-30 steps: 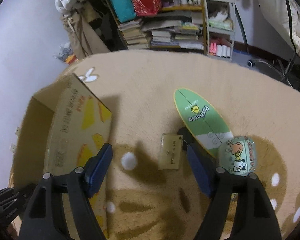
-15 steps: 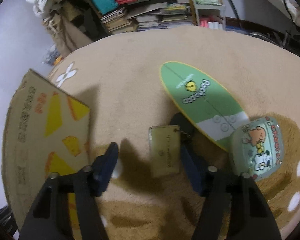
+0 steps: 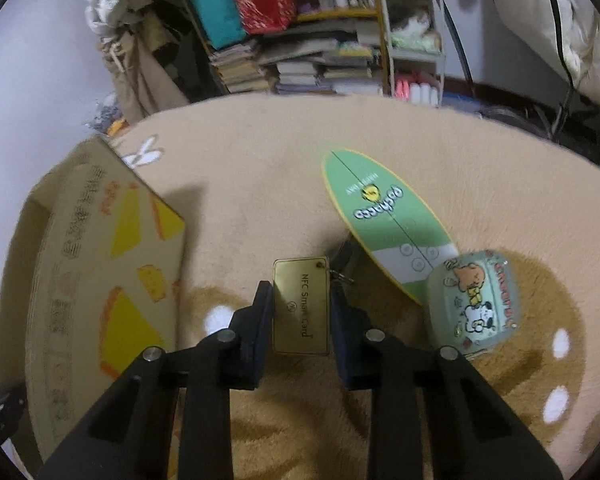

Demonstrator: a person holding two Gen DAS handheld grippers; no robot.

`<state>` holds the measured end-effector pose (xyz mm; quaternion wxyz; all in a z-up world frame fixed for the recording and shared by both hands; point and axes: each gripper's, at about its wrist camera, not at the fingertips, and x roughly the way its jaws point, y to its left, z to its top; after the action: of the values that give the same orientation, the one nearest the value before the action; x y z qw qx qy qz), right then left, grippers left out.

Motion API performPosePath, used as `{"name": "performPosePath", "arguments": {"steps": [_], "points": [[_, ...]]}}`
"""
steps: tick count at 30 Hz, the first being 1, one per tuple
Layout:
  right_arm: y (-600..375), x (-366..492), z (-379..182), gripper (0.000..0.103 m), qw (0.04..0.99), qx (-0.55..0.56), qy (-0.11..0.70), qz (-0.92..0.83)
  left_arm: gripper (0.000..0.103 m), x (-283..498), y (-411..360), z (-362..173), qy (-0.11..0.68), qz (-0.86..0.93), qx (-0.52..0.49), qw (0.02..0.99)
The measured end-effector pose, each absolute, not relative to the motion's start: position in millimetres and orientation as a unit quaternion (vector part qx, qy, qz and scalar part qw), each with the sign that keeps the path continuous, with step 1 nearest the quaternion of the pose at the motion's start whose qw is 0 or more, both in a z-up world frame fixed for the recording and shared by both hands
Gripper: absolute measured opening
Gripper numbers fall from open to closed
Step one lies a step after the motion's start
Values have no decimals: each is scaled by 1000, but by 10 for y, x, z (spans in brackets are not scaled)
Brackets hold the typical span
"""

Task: Organize rigid objects
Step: 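Move the right tool to the gold NFC tag and grasp it, then carry the gold tag into the box and open the right tool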

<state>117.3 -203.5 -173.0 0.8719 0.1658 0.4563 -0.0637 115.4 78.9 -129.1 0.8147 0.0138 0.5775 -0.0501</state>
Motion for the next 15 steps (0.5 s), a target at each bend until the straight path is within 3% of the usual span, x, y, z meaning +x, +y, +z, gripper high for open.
{"name": "performPosePath", "arguments": {"steps": [15], "points": [[-1709,935,-813,29,918,172,357,8,12,1156,791,-1289,578,-50,13,814]]}}
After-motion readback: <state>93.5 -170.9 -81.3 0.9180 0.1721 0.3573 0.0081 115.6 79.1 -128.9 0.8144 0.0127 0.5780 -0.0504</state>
